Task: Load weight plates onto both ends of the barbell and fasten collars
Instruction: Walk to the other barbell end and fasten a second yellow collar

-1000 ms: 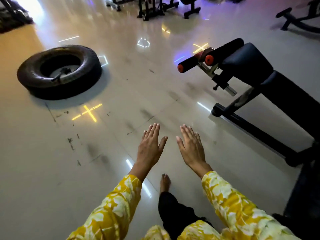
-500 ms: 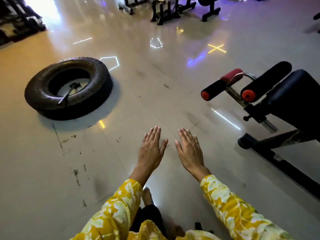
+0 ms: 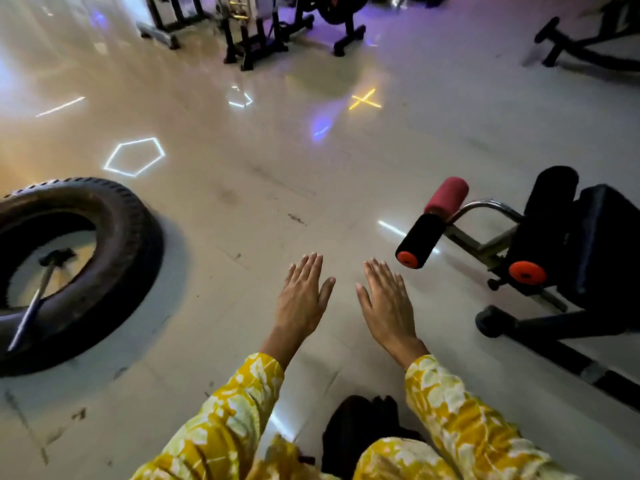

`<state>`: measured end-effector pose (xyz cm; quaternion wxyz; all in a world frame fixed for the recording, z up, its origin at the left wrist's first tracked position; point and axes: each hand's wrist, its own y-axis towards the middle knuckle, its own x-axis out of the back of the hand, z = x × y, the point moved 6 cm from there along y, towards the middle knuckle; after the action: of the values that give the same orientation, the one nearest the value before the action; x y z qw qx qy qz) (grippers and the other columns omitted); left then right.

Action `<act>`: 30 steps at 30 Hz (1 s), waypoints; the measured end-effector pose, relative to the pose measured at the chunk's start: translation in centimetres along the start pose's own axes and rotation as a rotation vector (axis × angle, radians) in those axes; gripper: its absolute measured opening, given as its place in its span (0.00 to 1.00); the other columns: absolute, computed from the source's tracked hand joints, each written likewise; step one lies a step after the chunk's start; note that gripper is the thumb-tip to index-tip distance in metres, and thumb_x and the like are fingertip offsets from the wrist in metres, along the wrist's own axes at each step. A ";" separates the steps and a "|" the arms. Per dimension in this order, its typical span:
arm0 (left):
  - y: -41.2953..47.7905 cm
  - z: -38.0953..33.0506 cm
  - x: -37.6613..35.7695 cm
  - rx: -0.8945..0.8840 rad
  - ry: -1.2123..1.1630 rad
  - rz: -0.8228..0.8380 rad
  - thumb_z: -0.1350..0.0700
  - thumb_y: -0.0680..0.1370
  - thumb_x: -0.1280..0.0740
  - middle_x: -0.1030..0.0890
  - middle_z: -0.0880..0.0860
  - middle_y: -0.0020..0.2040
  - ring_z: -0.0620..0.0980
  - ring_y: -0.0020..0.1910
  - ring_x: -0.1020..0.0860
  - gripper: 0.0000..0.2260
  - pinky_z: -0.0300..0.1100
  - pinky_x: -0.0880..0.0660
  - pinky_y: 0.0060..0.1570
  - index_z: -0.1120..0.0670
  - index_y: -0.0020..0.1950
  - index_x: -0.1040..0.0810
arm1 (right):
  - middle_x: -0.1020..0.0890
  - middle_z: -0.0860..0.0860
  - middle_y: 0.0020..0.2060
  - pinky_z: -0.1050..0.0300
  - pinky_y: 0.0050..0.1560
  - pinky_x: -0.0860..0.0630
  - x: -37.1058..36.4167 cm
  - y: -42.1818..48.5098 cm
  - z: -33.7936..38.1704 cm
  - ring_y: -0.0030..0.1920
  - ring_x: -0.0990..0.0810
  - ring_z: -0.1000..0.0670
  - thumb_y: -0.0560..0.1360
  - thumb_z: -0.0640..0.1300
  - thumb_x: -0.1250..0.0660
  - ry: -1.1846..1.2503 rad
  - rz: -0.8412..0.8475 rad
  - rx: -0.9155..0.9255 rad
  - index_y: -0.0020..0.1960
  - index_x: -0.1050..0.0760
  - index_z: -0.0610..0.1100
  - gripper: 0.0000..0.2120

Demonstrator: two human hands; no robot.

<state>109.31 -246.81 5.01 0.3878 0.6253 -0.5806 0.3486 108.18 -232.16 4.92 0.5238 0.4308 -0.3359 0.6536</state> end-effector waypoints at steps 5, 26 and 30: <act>13.7 1.7 -2.1 -0.085 0.011 0.067 0.47 0.81 0.46 0.41 0.54 0.75 0.49 0.75 0.46 0.25 0.41 0.55 0.73 0.57 0.75 0.43 | 0.41 0.46 0.74 0.57 0.72 0.58 -0.9 12.8 -2.9 0.75 0.47 0.49 0.79 0.51 0.53 0.038 -0.072 -0.096 0.74 0.44 0.42 0.26; 73.8 -4.7 -9.8 -0.390 0.022 0.238 0.46 0.82 0.48 0.39 0.53 0.75 0.49 0.75 0.44 0.24 0.40 0.53 0.72 0.56 0.75 0.42 | 0.41 0.48 0.74 0.55 0.74 0.56 6.3 64.8 -20.7 0.75 0.49 0.50 0.81 0.48 0.49 0.108 -0.209 -0.402 0.73 0.42 0.43 0.22; 85.6 -9.5 -11.9 -0.516 0.008 0.299 0.46 0.82 0.49 0.41 0.53 0.76 0.49 0.75 0.46 0.24 0.39 0.55 0.72 0.56 0.75 0.44 | 0.39 0.47 0.73 0.56 0.73 0.54 9.7 73.9 -25.5 0.75 0.46 0.49 0.81 0.48 0.47 0.104 -0.272 -0.510 0.72 0.40 0.43 0.22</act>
<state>23.17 -235.09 5.65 0.4805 0.4125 -0.7340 0.2453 30.06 -222.30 4.43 0.7145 0.2919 -0.4012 0.4933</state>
